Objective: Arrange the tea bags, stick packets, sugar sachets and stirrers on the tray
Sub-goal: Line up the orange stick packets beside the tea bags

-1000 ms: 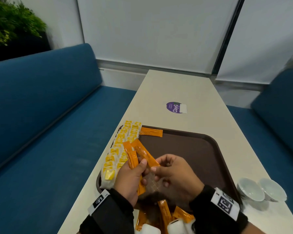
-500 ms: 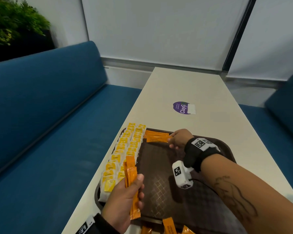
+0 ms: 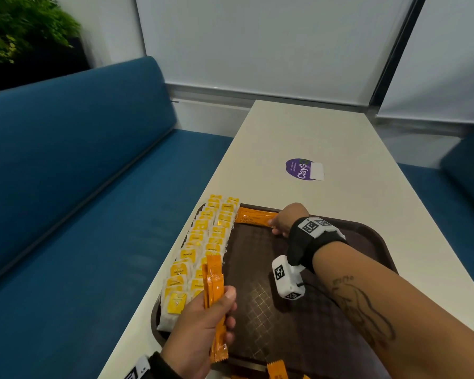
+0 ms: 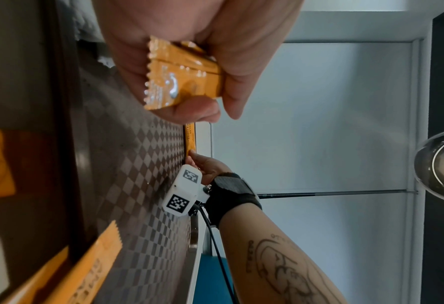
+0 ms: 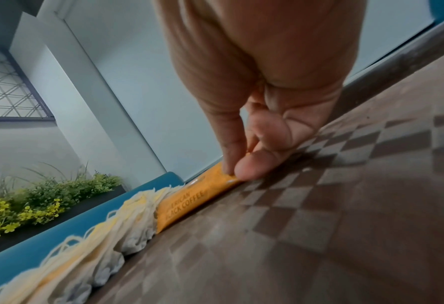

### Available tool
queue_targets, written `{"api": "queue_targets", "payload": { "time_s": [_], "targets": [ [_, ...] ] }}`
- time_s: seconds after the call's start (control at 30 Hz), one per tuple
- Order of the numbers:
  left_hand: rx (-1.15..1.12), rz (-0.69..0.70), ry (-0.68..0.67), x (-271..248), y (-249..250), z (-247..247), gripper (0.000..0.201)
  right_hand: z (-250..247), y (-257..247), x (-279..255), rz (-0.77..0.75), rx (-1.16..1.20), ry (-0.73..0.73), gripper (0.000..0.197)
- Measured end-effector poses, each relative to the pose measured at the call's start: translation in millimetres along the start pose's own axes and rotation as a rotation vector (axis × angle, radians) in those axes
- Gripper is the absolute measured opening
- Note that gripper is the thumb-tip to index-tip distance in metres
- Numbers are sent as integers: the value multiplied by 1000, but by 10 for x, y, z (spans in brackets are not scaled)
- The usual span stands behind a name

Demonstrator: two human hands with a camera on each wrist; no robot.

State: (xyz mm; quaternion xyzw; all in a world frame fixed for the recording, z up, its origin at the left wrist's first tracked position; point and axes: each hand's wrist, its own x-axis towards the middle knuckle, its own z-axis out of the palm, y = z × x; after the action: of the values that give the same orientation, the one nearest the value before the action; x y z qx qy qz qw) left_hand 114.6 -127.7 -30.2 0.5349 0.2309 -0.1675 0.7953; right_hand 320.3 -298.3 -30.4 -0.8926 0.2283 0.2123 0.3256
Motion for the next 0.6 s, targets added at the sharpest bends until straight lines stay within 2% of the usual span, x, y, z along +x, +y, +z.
{"api": "queue_targets", "payload": {
  "time_s": [0.2,0.33,0.6],
  "targets": [
    [2,-6,1,8,-17,-23,14,27,-30,42,6,-66,50,23],
    [-14,-21,-13,11,-22,-39,16,38,-34,37,-5,-140,-17,21],
    [-80,-24,-77,-29,1,-31,17,12,108,18,-111,-6,-21,20]
  ]
}}
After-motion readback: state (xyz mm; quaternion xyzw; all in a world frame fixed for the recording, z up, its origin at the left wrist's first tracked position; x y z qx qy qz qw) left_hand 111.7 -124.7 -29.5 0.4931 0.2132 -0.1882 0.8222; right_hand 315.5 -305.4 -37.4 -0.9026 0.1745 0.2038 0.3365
